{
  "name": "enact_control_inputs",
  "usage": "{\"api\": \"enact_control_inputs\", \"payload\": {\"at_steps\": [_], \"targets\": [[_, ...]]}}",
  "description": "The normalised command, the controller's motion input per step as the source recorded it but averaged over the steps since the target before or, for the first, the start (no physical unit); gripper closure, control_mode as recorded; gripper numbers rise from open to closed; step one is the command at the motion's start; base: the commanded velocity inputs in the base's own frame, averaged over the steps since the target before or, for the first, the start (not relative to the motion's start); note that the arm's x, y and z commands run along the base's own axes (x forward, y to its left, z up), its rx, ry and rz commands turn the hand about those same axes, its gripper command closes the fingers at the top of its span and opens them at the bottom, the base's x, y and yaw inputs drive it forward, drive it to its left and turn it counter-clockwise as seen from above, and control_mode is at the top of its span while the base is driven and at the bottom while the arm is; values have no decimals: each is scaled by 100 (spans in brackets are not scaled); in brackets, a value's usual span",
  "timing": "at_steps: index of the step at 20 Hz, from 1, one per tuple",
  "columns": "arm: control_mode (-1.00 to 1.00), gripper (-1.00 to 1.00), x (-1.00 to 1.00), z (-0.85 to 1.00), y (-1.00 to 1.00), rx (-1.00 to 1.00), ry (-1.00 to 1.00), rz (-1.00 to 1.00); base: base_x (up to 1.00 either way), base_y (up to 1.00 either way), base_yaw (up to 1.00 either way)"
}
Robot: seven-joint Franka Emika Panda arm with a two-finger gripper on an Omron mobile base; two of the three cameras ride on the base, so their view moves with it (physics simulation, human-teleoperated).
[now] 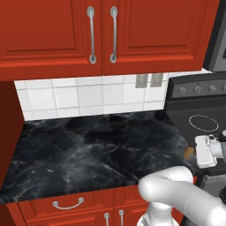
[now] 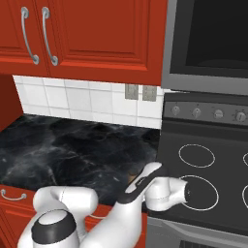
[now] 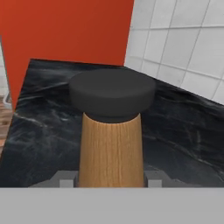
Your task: Take 2 condiments from the cabinet and move them on the counter near the stove.Make sure the condiments are lined up with each other, next to each other.
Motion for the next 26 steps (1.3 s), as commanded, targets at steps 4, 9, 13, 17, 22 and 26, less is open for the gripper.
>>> {"api": "enact_control_inputs", "payload": {"at_steps": [4,9,13,17,22,26], "targets": [[-100,100,17,-3,-4,0,0,1,0,0,0],[-100,100,10,-8,-4,0,1,1,0,0,0],[-100,100,6,-9,-5,0,0,1,0,0,0],[-100,100,10,-10,-4,0,0,1,0,0,0],[-100,100,17,-12,0,0,0,1,0,0,0],[-100,-100,19,-14,0,0,0,3,0,0,0]]}}
